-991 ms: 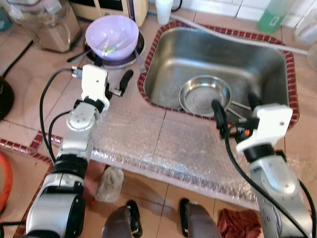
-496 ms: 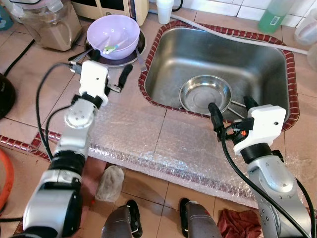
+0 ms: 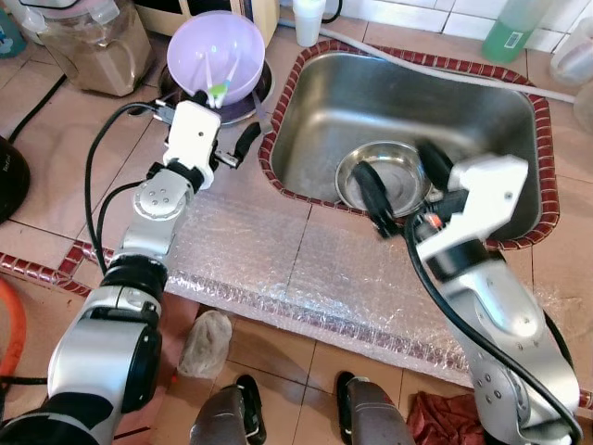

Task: Kitchen organization

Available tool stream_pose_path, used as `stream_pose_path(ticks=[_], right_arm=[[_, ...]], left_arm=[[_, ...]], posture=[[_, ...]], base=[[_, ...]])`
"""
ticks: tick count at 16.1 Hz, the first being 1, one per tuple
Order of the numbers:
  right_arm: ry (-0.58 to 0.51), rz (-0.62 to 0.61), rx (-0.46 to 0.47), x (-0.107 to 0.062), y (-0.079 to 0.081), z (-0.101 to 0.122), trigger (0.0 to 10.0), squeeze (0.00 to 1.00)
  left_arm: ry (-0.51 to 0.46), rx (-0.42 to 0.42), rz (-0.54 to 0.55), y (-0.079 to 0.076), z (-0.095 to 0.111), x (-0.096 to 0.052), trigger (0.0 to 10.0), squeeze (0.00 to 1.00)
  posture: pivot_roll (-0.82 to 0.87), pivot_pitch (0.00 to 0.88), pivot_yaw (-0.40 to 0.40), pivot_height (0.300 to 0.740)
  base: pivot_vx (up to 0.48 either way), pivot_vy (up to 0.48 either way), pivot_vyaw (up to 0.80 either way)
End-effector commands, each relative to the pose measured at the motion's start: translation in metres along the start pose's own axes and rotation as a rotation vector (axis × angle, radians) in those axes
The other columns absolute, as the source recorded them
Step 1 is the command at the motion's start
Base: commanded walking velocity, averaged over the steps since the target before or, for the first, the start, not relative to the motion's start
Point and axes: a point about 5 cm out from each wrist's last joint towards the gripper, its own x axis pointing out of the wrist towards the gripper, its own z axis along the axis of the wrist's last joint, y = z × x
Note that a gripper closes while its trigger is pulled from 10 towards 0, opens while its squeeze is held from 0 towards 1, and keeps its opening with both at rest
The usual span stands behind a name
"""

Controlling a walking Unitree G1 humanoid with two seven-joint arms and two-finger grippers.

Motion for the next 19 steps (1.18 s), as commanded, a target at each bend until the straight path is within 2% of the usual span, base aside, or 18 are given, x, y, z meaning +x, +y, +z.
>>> stream_pose_path(ticks=[1,6,9,12,15,19], right_arm=[[0.006,0.019,-0.022,-0.002,0.002,0.002,10.0,0.00],[0.070,-0.019,-0.075,-0.006,-0.006,-0.007,10.0,0.00],[0.077,-0.032,-0.095,-0.006,-0.008,-0.009,10.0,0.00],[0.074,-0.072,-0.120,-0.006,-0.014,-0.010,10.0,0.00],[0.066,-0.074,-0.125,-0.002,-0.016,-0.012,10.0,0.00],[0.083,-0.057,-0.158,-0.001,-0.016,-0.021,10.0,0.00]], left_arm=[[0.031,0.009,-0.021,0.000,-0.003,0.001,10.0,0.00],[0.049,0.009,-0.016,0.006,-0.004,0.003,10.0,0.00],[0.005,0.035,0.006,0.011,0.004,0.003,10.0,0.00],[-0.080,0.059,0.067,0.022,0.017,-0.001,10.0,0.00],[-0.147,0.082,0.107,0.025,0.024,-0.009,10.0,0.00],[-0.182,0.099,0.149,0.028,0.028,-0.016,10.0,0.00]], posture=[[-0.27,0.275,0.048,0.740],[-0.27,0.269,0.050,0.740],[-0.27,0.269,0.050,0.740],[-0.25,0.258,0.048,0.740],[-0.24,0.244,0.044,0.740],[-0.22,0.227,0.040,0.740]], base=[[0.000,0.000,0.00],[0.000,0.000,0.00],[0.000,0.000,0.00],[0.000,0.000,0.00],[0.000,0.000,0.00],[0.000,0.000,0.00]])
